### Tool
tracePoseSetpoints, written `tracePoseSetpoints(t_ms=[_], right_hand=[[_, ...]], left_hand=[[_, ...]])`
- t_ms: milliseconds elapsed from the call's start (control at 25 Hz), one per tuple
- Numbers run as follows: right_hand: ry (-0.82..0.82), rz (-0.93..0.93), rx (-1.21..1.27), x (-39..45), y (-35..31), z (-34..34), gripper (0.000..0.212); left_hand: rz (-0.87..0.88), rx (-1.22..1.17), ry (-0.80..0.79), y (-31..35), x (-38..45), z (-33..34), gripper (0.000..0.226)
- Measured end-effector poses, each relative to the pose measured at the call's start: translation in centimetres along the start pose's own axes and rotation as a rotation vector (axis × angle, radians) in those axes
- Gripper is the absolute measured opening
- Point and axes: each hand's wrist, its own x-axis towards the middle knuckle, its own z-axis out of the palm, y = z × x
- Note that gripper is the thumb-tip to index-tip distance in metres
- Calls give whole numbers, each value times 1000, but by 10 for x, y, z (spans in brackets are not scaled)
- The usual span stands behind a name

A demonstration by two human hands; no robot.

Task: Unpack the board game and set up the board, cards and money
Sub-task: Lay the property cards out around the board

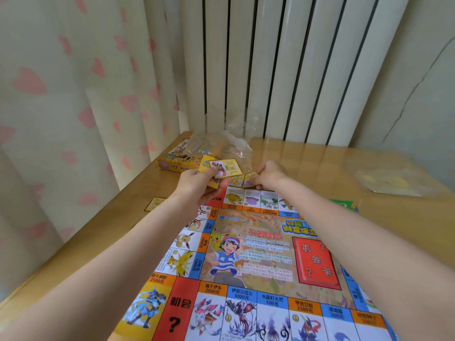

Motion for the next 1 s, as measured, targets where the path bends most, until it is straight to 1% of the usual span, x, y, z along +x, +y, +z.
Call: tracePoseSetpoints(t_ms=[160, 280, 360, 440, 480, 520, 640, 680, 760, 880, 1000], right_hand=[[-38, -36, -172, 3, 2, 1, 39], [-53, -59, -275, 3, 3, 2, 41], [17, -80, -226, 4, 3, -1, 38], [118, -93, -132, 8, 8, -11, 28], [125, -109, -130, 10, 12, -17, 24], [93, -127, -159, 12, 18, -22, 24], [-62, -128, -273, 13, 38, -26, 40], [-82, -125, -290, 14, 43, -24, 43], [-69, -126, -289, 17, 51, -21, 47], [-53, -126, -311, 17, 55, -26, 45], [-68, -132, -329, 16, 55, -30, 44]], left_hand=[[3, 9, 3, -2, 2, 1, 8], [-3, 4, 0, -4, 0, 2, 7], [-4, 7, 0, -3, 0, 1, 8], [-4, 4, -2, -3, 1, 1, 10], [-5, 1, -1, -4, 1, 0, 12], [-7, 0, -2, -4, 1, 1, 13], [-12, 8, -5, -7, 1, 5, 11], [-14, 13, -11, -7, 0, 7, 11], [-18, 15, -25, -9, 1, 10, 15], [-24, 12, -24, -11, 2, 11, 21], [-29, 0, -34, -12, 2, 14, 21]])
